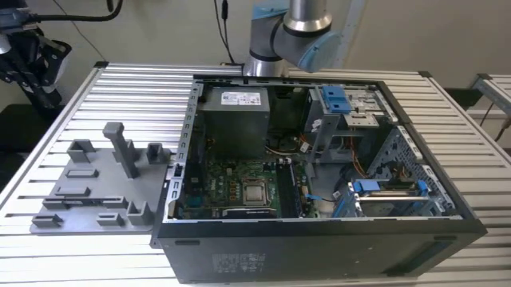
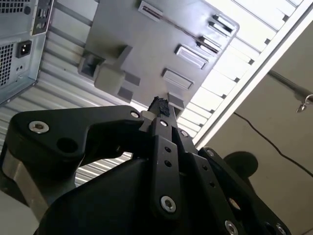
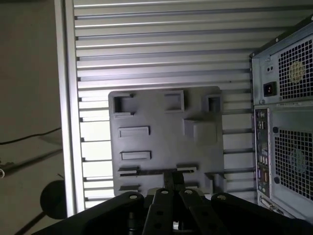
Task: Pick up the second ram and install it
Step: 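Reach for the second ram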
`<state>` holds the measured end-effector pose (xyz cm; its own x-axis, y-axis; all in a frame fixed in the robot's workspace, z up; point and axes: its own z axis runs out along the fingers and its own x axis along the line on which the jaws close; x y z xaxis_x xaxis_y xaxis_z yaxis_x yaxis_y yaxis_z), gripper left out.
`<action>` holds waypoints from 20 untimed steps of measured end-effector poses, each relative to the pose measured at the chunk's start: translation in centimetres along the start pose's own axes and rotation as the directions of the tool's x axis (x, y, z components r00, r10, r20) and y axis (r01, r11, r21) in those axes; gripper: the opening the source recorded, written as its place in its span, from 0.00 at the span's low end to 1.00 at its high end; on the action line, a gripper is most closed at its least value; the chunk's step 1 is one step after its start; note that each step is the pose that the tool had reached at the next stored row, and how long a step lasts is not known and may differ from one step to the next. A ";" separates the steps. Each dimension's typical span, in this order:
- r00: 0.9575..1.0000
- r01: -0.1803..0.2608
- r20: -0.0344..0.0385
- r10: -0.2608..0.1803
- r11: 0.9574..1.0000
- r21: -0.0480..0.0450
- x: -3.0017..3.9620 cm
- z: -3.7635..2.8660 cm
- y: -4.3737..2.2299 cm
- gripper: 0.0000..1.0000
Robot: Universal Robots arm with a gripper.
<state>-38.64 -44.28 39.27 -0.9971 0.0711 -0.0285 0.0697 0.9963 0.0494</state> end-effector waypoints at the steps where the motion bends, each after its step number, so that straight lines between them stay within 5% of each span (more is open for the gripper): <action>1: 1.000 0.000 0.000 0.000 1.000 0.000 0.21 0.00 -0.04 0.11; 5: 1.000 0.000 0.001 0.000 1.000 0.000 0.82 -0.03 -0.16 0.11; 20: 1.000 0.001 0.001 -0.001 1.000 0.000 0.79 -0.07 -0.92 0.11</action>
<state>-39.49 -45.14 39.27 -0.9971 0.0705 -0.0295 0.0689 0.9964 0.0495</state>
